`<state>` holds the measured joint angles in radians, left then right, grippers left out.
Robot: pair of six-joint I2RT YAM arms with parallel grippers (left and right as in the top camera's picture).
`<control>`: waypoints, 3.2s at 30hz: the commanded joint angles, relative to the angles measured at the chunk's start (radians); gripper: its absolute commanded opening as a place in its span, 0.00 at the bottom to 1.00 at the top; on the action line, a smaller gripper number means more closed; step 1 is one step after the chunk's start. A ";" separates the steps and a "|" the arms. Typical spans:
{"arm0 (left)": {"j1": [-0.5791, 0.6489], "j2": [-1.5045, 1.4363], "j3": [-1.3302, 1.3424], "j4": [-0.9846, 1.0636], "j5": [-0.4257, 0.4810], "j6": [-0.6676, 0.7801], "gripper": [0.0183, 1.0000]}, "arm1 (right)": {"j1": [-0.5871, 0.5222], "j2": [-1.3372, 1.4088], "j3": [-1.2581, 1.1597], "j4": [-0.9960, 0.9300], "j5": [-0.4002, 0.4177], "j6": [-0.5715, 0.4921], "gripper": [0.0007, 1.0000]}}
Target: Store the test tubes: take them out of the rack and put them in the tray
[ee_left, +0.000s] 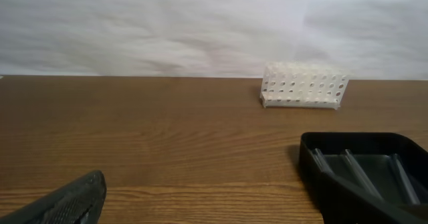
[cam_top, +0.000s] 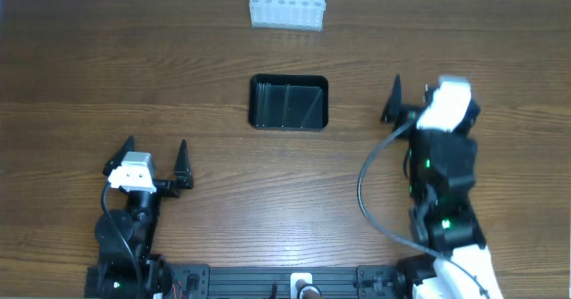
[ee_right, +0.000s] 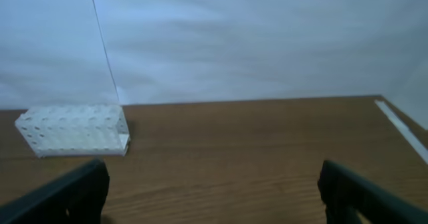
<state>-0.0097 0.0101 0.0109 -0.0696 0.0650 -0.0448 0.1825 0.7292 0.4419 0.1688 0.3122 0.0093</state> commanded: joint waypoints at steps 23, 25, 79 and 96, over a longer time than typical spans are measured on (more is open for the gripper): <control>0.005 -0.007 -0.005 -0.002 0.013 0.011 1.00 | -0.071 -0.448 -0.438 0.010 0.028 0.000 0.99; 0.005 -0.007 -0.005 -0.002 0.013 0.011 1.00 | -0.093 -0.488 -0.438 -0.038 0.026 0.000 0.99; 0.005 -0.007 -0.005 -0.002 0.013 0.011 1.00 | -0.116 -0.724 -0.437 -0.226 -0.147 -0.006 0.99; 0.005 -0.007 -0.005 -0.002 0.013 0.011 1.00 | -0.116 -0.724 -0.437 -0.226 -0.147 -0.006 0.99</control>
<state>-0.0097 0.0101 0.0109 -0.0696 0.0650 -0.0448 0.0601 0.0147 0.0109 -0.0532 0.1799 0.0002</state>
